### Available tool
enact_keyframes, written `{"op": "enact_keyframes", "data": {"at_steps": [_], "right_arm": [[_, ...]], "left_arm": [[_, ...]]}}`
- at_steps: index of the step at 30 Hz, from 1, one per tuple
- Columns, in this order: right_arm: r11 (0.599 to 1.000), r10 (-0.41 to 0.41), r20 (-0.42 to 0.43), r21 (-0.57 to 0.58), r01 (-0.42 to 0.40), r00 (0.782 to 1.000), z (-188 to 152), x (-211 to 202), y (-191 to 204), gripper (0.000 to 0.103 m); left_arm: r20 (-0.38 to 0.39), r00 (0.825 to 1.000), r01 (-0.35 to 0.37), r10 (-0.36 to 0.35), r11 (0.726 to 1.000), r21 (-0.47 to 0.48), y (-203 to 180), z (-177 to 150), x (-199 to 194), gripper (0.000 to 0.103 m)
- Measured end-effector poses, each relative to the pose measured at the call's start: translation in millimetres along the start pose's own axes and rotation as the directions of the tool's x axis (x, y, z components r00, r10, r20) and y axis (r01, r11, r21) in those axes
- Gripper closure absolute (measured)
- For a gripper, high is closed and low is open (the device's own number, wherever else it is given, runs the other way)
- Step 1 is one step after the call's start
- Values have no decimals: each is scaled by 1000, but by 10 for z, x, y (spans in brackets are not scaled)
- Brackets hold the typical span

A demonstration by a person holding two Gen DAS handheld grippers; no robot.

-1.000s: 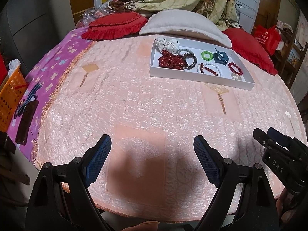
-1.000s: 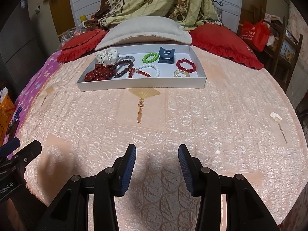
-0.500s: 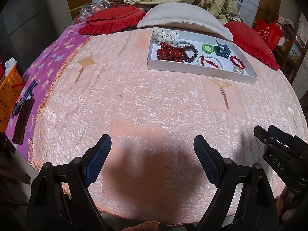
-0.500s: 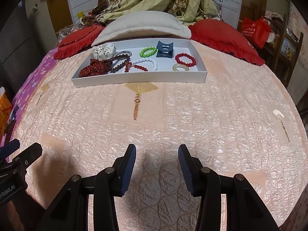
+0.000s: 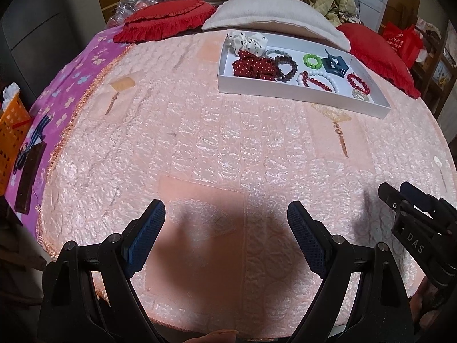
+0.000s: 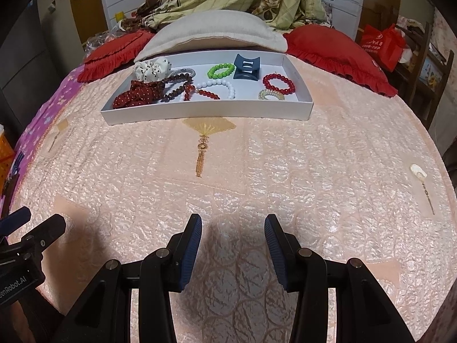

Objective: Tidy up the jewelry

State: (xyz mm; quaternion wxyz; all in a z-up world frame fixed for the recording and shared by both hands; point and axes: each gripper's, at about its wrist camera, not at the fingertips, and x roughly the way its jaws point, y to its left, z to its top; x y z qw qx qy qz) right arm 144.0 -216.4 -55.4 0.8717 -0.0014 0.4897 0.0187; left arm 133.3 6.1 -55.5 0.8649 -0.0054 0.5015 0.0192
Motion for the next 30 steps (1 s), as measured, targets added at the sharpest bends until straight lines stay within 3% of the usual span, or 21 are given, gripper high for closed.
{"op": "enact_keyframes", "data": {"at_steps": [19,30], "right_arm": [[1000,1,-16,-12,-1,1000,81,169,19,59],[1000,10,-10,-22,-10,1000,210,231,41,59]], "left_arm": [[-38,999,-13,13,1000,6,-25,73,207,16],[-11,999,-50,50,999,-18,90,204,269,16]]}}
